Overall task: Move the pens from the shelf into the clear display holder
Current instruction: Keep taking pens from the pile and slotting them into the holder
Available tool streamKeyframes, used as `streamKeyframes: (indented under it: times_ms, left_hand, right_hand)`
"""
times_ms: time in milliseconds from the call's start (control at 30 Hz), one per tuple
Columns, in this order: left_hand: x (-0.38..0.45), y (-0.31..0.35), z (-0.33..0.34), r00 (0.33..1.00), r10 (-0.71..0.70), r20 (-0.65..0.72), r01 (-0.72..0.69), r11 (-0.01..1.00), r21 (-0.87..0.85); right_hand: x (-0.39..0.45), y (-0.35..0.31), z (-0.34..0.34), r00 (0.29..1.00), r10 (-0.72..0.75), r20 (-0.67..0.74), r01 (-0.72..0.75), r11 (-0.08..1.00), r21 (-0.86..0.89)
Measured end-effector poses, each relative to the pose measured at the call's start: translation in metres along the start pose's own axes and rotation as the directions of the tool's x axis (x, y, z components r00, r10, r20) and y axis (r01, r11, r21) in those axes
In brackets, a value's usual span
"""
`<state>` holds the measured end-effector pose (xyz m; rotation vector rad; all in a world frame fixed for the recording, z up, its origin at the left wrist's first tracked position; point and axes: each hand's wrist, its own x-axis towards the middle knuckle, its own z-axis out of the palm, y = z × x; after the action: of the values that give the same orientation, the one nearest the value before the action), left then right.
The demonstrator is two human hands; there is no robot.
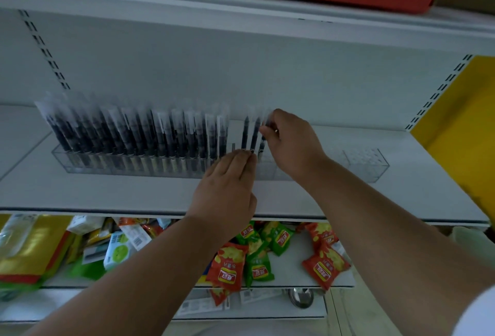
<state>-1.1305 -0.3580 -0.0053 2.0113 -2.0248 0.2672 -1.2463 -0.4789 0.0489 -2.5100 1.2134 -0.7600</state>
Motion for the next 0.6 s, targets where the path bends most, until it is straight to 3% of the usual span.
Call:
streamKeyframes:
  times_ms: [467, 600]
  left_hand:
    - [0.000, 0.001, -0.006, 0.999, 0.002, 0.033, 0.000, 0.997, -0.082]
    - [-0.012, 0.004, -0.008, 0.997, -0.070, -0.042, 0.065, 0.991, -0.114]
  right_hand:
    - [-0.008, -0.001, 0.003, 0.996, 0.074, -0.040, -0.073, 0.997, 0.032]
    - [-0.029, -0.002, -0.003, 0.990, -0.018, -0.142, 0.028, 0.997, 0.070]
